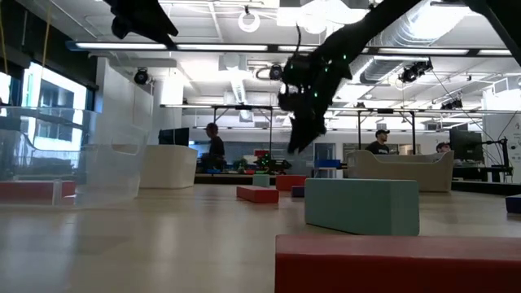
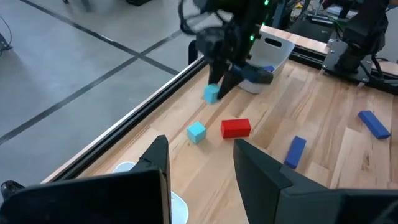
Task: Sort & place blocks by color
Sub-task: Put the top right light blue block into the white bin
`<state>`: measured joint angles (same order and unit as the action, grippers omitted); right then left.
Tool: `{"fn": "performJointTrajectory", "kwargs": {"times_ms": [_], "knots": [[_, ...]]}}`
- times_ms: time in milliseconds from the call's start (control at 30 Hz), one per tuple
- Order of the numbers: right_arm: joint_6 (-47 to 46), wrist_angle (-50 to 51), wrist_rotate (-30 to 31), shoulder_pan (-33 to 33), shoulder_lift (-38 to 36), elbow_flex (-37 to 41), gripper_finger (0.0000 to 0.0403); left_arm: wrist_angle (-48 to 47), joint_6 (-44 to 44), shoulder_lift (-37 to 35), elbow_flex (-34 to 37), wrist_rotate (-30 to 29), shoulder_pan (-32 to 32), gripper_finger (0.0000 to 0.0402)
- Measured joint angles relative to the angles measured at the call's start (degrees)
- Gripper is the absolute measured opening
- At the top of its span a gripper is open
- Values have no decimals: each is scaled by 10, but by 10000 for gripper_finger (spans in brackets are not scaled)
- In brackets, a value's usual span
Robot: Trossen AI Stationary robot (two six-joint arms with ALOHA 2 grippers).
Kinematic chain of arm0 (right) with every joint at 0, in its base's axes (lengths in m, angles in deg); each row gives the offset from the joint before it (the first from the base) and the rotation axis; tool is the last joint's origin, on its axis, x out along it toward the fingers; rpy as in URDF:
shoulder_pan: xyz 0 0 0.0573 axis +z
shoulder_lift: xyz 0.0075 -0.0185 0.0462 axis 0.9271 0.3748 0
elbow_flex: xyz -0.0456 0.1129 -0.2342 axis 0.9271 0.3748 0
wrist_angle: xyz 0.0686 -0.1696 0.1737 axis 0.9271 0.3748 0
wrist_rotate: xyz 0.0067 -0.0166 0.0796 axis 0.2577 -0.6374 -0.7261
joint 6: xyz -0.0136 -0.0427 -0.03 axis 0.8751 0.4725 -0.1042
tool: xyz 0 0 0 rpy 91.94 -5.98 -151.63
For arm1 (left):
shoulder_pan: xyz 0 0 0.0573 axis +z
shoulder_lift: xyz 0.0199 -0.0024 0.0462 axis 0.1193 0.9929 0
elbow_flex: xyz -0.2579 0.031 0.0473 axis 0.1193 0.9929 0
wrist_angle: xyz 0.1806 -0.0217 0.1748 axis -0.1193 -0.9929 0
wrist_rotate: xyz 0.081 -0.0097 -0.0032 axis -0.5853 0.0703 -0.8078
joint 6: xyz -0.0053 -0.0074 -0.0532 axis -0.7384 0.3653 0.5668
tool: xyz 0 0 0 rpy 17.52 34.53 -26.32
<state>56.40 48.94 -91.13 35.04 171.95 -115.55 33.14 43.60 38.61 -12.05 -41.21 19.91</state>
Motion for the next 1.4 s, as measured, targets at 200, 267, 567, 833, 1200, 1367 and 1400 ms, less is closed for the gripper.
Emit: {"fn": "performJointTrajectory", "kwargs": {"times_ms": [200,267,567,833,1200,1367,1400], "knots": [[-7,0,-12,10,-12,-62,108,3,3,0,0,0,25,94],[-7,-3,-18,16,-12,-84,108,4,2,1,0,6,37,94],[11,-8,-28,46,-12,-161,108,21,1,1,0,37,94,94],[17,-33,-77,72,-12,-199,108,51,-35,1,0,81,143,111],[15,-55,-108,115,-12,-208,108,91,-101,19,0,239,177,171],[30,-54,-130,145,-12,-208,108,90,-129,44,0,326,176,171],[35,-55,-137,150,-12,-207,108,90,-130,50,0,332,176,170]]}}
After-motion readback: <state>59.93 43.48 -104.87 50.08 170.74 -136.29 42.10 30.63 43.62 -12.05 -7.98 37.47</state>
